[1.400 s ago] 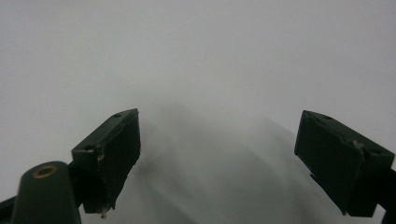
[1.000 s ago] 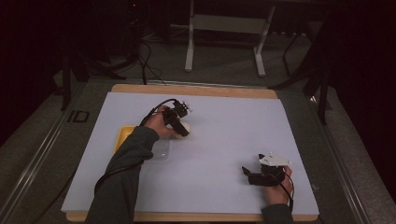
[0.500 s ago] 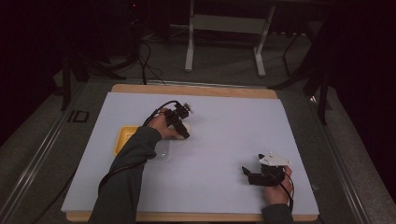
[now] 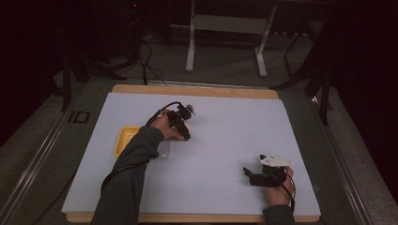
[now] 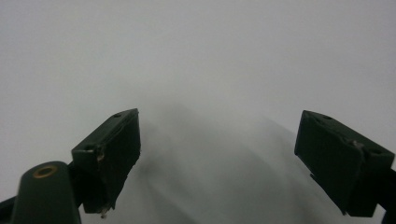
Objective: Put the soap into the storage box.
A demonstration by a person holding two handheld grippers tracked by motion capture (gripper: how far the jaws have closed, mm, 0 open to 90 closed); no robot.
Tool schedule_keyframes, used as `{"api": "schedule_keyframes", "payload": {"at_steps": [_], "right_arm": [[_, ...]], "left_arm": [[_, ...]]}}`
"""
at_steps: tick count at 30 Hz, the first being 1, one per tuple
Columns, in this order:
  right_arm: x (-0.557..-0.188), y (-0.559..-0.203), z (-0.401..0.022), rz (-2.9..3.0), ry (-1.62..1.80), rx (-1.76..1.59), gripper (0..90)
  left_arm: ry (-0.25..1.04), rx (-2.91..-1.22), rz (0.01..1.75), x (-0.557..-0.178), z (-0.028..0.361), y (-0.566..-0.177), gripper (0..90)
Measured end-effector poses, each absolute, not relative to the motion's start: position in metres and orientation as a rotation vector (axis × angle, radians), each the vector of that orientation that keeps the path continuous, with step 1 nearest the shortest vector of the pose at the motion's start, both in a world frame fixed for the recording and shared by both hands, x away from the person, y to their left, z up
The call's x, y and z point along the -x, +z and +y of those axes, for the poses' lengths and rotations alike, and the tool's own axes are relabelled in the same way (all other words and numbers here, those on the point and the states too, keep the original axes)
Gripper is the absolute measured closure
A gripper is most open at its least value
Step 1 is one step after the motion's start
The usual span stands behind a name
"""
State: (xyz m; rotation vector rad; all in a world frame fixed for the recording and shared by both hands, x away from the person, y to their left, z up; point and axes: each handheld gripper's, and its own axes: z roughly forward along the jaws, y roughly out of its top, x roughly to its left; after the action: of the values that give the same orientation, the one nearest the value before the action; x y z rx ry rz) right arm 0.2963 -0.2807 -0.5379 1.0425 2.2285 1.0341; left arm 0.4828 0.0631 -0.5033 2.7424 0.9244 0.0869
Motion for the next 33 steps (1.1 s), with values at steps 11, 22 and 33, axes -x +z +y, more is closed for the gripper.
{"api": "schedule_keyframes", "payload": {"at_steps": [11, 22, 33], "right_arm": [[-0.2963, -0.538, -0.2805, 2.23, 1.03, -1.04, 14.2], [-0.2963, -0.538, -0.2804, 2.231, 1.029, -1.037, 14.2], [-0.2962, -0.5379, -0.2806, 2.229, 1.031, -1.039, 14.2]], "left_arm": [[0.102, -2.767, 0.926, -0.4826, 0.0597, -0.5047, 25.0], [0.104, -2.774, 0.923, -0.4827, 0.059, -0.5046, 25.2], [0.105, -2.81, 0.895, -0.4817, 0.0555, -0.5032, 25.6]]}}
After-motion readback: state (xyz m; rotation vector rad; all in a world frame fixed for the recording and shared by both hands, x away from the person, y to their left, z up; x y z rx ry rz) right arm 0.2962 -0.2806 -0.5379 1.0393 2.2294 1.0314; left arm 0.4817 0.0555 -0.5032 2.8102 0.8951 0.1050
